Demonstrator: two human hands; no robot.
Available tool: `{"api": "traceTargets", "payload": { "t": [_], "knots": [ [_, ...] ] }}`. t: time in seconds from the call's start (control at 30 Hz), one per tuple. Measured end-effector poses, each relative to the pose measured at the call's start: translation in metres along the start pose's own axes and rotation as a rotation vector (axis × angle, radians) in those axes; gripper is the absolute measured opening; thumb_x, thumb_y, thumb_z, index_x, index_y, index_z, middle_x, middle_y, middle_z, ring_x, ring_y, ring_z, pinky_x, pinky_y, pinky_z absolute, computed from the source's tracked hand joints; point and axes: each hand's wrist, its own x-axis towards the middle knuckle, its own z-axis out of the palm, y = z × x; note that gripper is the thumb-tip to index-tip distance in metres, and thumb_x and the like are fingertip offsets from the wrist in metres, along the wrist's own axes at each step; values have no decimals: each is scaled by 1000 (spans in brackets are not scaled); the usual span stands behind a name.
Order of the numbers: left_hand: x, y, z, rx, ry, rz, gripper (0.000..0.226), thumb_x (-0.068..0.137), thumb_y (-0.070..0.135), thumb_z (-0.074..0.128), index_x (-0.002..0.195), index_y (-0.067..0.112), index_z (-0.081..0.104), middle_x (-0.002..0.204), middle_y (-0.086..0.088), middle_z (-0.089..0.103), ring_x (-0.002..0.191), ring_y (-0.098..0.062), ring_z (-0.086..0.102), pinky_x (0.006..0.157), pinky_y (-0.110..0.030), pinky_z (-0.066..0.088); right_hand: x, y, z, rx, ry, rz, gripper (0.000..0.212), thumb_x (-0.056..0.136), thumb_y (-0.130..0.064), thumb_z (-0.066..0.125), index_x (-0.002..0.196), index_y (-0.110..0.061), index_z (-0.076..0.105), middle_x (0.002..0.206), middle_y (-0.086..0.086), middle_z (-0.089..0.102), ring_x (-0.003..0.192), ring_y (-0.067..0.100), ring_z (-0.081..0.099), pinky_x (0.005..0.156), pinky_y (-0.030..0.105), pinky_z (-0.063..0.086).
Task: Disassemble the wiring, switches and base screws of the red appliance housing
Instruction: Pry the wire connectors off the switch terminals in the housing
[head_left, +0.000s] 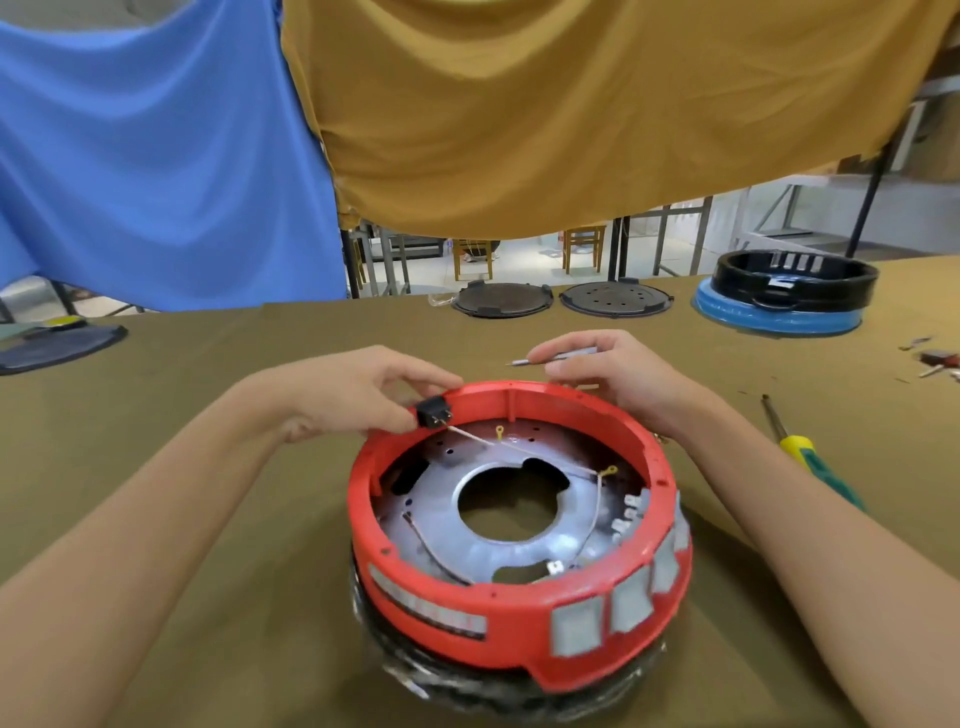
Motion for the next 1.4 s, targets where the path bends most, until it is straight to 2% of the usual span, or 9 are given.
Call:
{"api": "traceTargets", "payload": {
  "t": [0.17,0.3,0.47,0.8,0.93,1.03,1.13,1.27,1.4],
  "knots": [
    [25,2,9,22,75,130,46,95,-5,55,133,22,54,127,10,67,119,-2,60,110,-26,41,1,-4,5,175,62,-116,19,97,-11,59,103,-10,77,71,2,59,67,13,55,67,27,53],
    [36,-4,10,323,183,-32,28,97,25,59,125,28,56,123,7,63,112,-14,59,99,-34,46,1,-5,8,263,78,-142,27,101,-27,55,103,-10,76,70,2,59,66,13,56,69,29,52],
    [46,-11,25,503,370,21,24,99,20,55,118,30,67,113,8,69,106,-17,59,89,-31,42,-2,-10,17,214,93,-192,34,102,-32,53,89,-9,74,71,5,64,68,15,60,70,30,54],
    [57,-4,25,419,281,134,30,99,23,57,128,29,62,121,10,67,109,-13,61,94,-29,44,-6,-18,38,-33,210,-387,27,102,-17,56,88,6,61,62,-3,63,59,15,60,71,45,59],
    [53,1,41,302,448,115,9,89,23,60,94,25,53,94,5,64,85,-16,62,68,-25,45,-7,-18,40,-141,212,-420,31,101,-20,58,89,8,59,65,-4,65,60,17,64,72,50,57],
    [49,8,45,270,430,80,12,83,27,63,72,24,64,86,3,67,82,-16,63,71,-27,48,-7,-17,40,-183,196,-428,31,98,-25,60,87,4,60,67,3,66,61,18,64,71,52,55],
    [47,12,49,217,350,-3,22,78,36,66,63,20,73,87,-3,72,87,-22,66,82,-42,54,-7,-17,40,-249,185,-433,29,96,-30,60,84,-3,60,67,0,66,60,14,65,70,47,54],
    [49,17,49,58,353,-159,14,73,41,72,68,29,78,81,-8,70,82,-26,64,81,-37,53,-5,-15,41,-292,169,-454,22,95,-30,61,80,-13,61,68,6,66,60,13,64,67,36,51],
    [54,22,47,-29,304,-223,27,69,36,79,85,14,79,93,-12,69,98,-31,64,93,-41,49,-5,-17,40,-350,162,-469,19,96,-30,63,80,-19,62,65,3,67,62,18,67,62,19,44]
  ]
}}
